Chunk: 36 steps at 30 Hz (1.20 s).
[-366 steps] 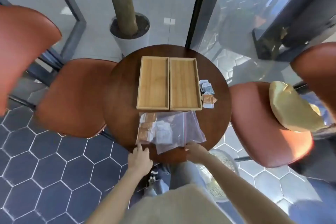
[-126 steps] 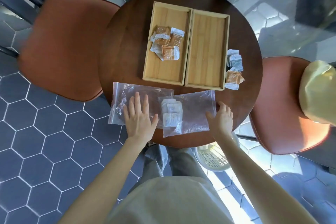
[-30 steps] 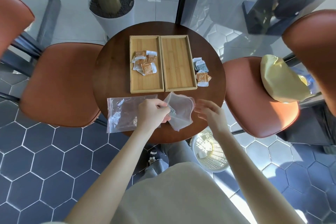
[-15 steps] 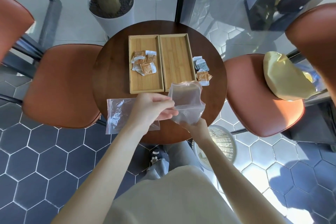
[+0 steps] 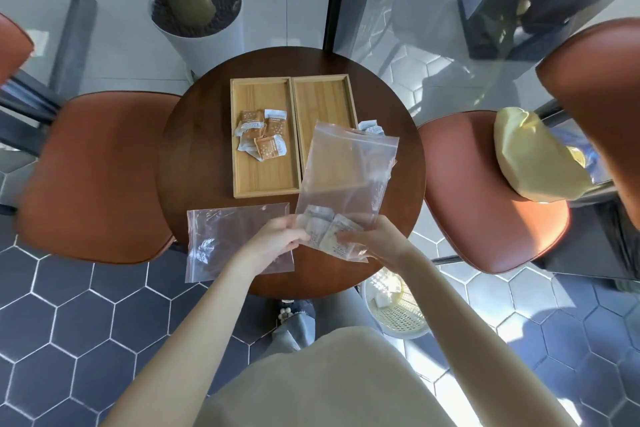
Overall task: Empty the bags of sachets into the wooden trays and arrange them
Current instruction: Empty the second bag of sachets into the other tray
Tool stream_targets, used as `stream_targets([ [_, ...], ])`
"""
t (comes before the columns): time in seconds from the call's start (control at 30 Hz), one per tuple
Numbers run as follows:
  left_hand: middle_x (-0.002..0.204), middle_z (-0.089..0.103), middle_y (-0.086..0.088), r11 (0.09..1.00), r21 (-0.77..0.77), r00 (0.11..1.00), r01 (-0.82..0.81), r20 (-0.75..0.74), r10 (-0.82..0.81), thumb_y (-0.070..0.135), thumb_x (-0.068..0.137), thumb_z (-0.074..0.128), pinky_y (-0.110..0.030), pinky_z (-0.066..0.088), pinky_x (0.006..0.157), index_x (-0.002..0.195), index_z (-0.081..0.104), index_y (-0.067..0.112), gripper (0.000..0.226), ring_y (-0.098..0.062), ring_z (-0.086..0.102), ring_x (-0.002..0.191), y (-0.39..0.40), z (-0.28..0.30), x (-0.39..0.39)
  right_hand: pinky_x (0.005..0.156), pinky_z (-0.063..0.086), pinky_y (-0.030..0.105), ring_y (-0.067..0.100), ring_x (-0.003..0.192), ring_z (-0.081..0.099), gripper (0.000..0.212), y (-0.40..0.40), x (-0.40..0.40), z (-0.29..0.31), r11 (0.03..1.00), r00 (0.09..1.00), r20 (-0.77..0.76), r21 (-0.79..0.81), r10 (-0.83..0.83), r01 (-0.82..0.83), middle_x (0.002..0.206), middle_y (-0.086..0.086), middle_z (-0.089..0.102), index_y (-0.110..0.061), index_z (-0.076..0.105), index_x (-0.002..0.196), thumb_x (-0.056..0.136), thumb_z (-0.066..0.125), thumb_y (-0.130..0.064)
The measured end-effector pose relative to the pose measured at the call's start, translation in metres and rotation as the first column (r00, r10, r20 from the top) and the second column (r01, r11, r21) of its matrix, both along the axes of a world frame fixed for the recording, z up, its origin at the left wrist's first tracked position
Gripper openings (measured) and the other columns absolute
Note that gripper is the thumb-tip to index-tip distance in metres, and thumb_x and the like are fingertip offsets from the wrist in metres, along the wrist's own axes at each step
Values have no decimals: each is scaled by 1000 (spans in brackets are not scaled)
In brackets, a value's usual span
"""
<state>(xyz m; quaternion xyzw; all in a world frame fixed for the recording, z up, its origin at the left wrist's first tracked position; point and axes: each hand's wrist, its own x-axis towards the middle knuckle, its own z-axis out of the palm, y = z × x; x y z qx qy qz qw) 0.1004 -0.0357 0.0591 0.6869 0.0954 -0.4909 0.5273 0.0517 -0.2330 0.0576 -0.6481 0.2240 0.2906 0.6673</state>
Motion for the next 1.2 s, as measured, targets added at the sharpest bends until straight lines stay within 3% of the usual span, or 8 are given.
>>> stream_targets([
  [0.1, 106, 70, -5, 995, -61, 996, -75, -42, 73, 13, 83, 65, -29, 52, 89, 118, 60, 9, 35, -15, 67, 98, -4, -8, 13, 77, 54, 38, 28, 89, 66, 31, -11, 20, -4, 1000, 997, -74, 3, -5, 5, 97, 11, 70, -12, 67, 108, 79, 67, -2],
  [0.23, 103, 71, -10, 984, -41, 983, -175, -68, 172, 13, 78, 70, -32, 54, 85, 112, 62, 8, 35, -21, 70, 92, -17, -16, 36, 86, 54, 43, 31, 94, 66, 27, -23, 47, -13, 992, 982, -151, 45, -109, 117, 100, 16, 69, -4, 66, 102, 76, 69, 0],
  [0.4, 94, 72, -7, 947, -9, 942, -320, -111, 317, 12, 78, 71, -27, 54, 78, 99, 65, 12, 22, -18, 71, 84, -36, -28, 70, 71, 58, 27, 18, 74, 70, 14, -32, 89, -25, 979, 961, -198, 23, -195, 203, 85, 9, 69, -8, 63, 88, 79, 65, 1],
  [0.57, 83, 71, -7, 894, 41, 882, -445, -150, 446, 9, 77, 71, -27, 55, 76, 85, 64, 11, 10, -11, 71, 66, -54, -37, 104, 63, 57, 23, 9, 53, 64, 14, -38, 130, -33, 953, 925, -244, 9, -292, 303, 76, 10, 63, 0, 60, 97, 84, 58, 3],
  [0.67, 83, 70, -9, 883, 44, 873, -468, -136, 469, 7, 79, 70, -28, 54, 76, 92, 64, 4, 14, -14, 70, 71, -61, -38, 118, 62, 53, 22, 6, 46, 58, 17, -43, 147, -34, 942, 920, -246, 63, -305, 329, 82, 15, 60, 0, 61, 101, 86, 54, 2],
  [0.77, 81, 70, -10, 869, 35, 858, -494, -143, 493, 3, 79, 68, -28, 54, 74, 102, 61, -2, 25, -14, 71, 67, -67, -36, 127, 59, 55, 21, 9, 54, 65, 32, -46, 156, -31, 924, 905, -257, 93, -338, 372, 86, 21, 62, 7, 51, 115, 85, 56, 1],
  [1.03, 64, 74, -2, 828, -29, 819, -560, -169, 548, -2, 78, 67, -22, 57, 65, 102, 64, -2, 24, -14, 71, 63, -76, -22, 130, 68, 60, 27, 16, 65, 71, 32, -54, 161, -17, 857, 858, -295, 183, -420, 482, 82, 14, 70, 7, 48, 119, 88, 53, 3],
  [1.2, 61, 73, 0, 813, -51, 814, -580, -89, 575, -2, 78, 66, -22, 56, 63, 103, 64, -1, 24, -12, 70, 61, -81, -1, 132, 73, 59, 27, 18, 70, 72, 33, -59, 159, -5, 801, 844, -287, 285, -452, 526, 78, 11, 74, 7, 49, 121, 89, 52, 1],
])
